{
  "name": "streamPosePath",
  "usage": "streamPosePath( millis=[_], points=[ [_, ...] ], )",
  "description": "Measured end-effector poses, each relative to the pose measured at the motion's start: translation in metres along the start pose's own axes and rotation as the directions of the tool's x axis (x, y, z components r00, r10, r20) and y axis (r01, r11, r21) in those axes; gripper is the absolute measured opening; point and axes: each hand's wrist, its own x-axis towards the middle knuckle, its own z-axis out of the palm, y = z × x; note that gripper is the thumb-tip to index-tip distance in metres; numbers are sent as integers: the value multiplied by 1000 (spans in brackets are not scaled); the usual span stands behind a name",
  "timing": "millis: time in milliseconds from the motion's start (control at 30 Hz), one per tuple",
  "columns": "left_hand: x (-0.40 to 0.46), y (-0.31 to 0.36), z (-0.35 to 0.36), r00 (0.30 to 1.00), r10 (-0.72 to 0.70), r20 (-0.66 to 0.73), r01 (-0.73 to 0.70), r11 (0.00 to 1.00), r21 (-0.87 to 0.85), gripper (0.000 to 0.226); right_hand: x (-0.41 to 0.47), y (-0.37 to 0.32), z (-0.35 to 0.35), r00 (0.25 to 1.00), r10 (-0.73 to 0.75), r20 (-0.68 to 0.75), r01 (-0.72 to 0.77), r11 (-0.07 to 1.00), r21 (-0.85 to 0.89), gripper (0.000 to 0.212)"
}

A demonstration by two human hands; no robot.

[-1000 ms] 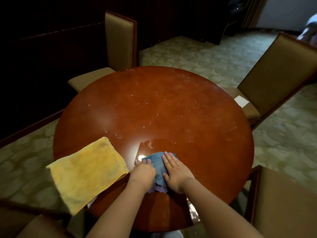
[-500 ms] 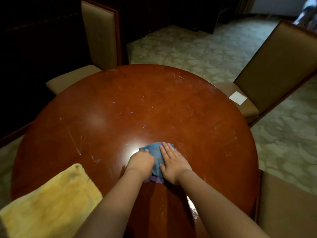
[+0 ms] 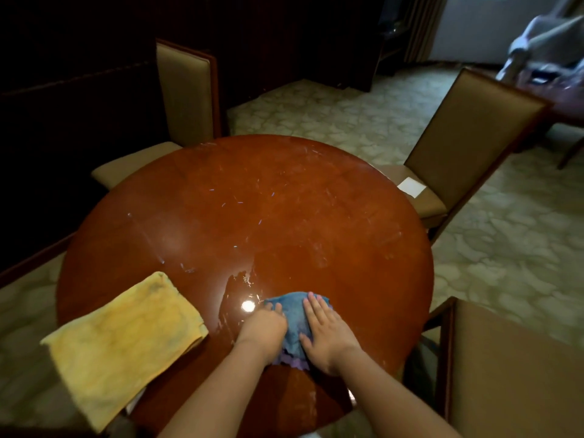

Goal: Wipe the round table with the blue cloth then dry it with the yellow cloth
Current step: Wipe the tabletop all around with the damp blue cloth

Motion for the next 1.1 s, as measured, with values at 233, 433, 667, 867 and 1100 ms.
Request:
streamPosePath(
  millis=[233, 433, 667, 867, 1100],
  points=[
    [9, 3, -6, 999, 33, 1, -33, 999, -28, 69, -2, 8, 0, 1000, 6, -17, -6, 1000, 4, 103],
    [57, -15, -21, 998, 53, -40, -58, 988, -145, 75, 45, 36, -19, 999, 26, -34, -26, 1000, -16, 105],
    [138, -46, -46, 996, 58, -73, -66, 990, -125, 72, 114, 68, -53, 997, 49, -59, -52, 998, -45, 105],
    [172, -63, -57, 997, 45, -66, -53, 991, -126, 76, 151, 83, -69, 997, 66, -26, -68, 995, -78, 83],
    [113, -48, -39, 995, 48, -85, -58, 991, -119, 66, 101, 53, -47, 998, 61, -3, -61, 996, -65, 100]
  ],
)
